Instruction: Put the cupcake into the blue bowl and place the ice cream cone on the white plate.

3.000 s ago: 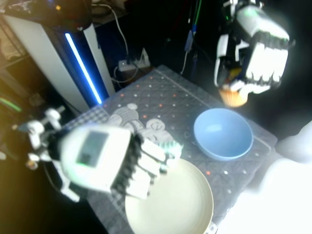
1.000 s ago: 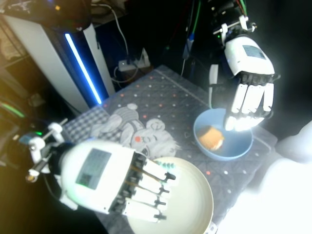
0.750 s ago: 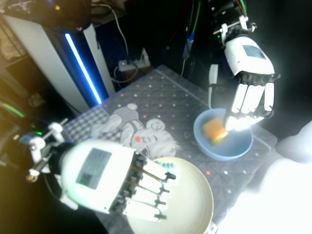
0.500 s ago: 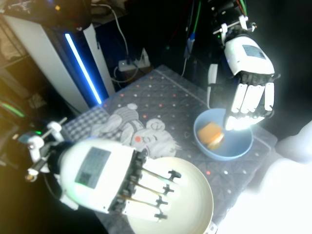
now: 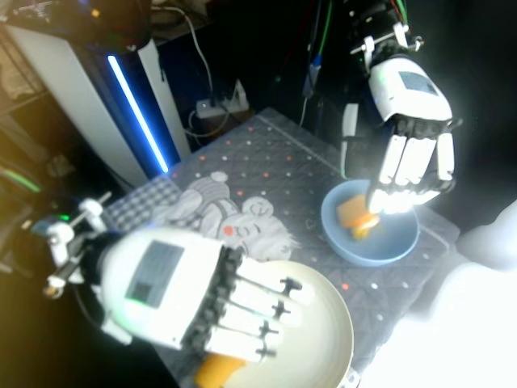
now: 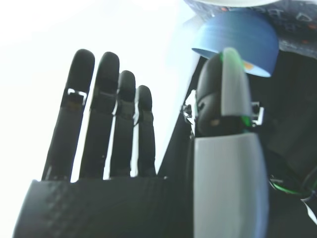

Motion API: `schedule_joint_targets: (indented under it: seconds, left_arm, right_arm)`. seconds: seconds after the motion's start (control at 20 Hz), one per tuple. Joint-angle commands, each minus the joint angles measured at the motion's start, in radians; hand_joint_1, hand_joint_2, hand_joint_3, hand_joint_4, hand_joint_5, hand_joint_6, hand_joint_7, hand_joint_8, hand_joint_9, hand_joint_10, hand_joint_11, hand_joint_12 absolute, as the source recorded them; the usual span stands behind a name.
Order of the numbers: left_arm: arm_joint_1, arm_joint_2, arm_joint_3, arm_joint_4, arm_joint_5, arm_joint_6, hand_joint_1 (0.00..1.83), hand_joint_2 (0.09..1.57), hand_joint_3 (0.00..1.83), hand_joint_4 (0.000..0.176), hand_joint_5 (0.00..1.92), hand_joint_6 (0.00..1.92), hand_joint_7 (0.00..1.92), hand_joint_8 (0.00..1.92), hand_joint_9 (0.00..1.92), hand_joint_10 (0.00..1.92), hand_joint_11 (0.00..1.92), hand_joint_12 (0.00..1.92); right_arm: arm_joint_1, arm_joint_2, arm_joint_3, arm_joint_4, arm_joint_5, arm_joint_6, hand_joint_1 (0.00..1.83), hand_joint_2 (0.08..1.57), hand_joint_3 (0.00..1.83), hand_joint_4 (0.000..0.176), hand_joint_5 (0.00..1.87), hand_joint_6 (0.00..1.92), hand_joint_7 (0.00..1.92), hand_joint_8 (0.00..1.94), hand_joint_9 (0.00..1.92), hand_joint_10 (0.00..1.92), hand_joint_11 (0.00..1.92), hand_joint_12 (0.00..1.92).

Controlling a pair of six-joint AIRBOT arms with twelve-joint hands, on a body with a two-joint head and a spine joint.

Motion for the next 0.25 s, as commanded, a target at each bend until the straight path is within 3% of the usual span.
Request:
schedule_joint_targets:
  seconds: [0.0,0.2]
  left_arm:
    - [-0.009,0.007,-0.003,-0.02,-0.113,-0.007,1.22,0.97,0.0,0.0,0.85,0.0,0.86,0.0,0.89,0.01,0.41,1.13]
    - [-0.007,0.038,-0.032,-0.025,-0.152,-0.008,1.24,0.98,0.0,0.0,0.83,0.0,0.82,0.0,0.83,0.0,0.4,1.01]
  right_arm:
    - [0.016,0.002,-0.008,0.006,0.153,0.001,1.14,0.85,0.0,0.0,0.6,0.01,0.76,0.01,0.93,0.01,0.66,0.88]
    - [0.016,0.02,-0.044,0.006,0.206,0.001,1.07,0.83,0.0,0.0,0.59,0.0,0.76,0.0,0.95,0.01,0.67,0.88]
